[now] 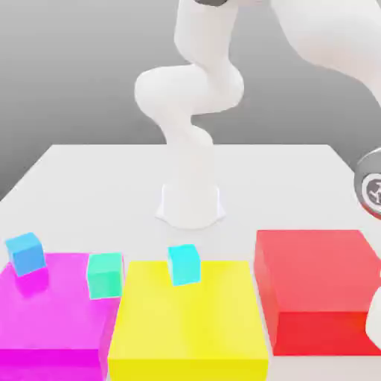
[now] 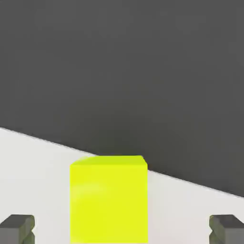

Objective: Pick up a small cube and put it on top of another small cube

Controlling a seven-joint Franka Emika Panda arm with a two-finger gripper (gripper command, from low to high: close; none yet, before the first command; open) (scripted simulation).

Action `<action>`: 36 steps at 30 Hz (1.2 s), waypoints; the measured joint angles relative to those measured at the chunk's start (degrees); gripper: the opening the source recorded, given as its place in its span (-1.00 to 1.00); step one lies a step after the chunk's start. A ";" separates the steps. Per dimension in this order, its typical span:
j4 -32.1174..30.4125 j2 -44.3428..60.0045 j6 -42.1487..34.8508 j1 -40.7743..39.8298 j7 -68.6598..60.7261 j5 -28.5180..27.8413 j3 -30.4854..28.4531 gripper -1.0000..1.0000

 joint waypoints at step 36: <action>-39.37 -50.76 -10.64 -30.67 -20.12 5.56 -19.63 -1.00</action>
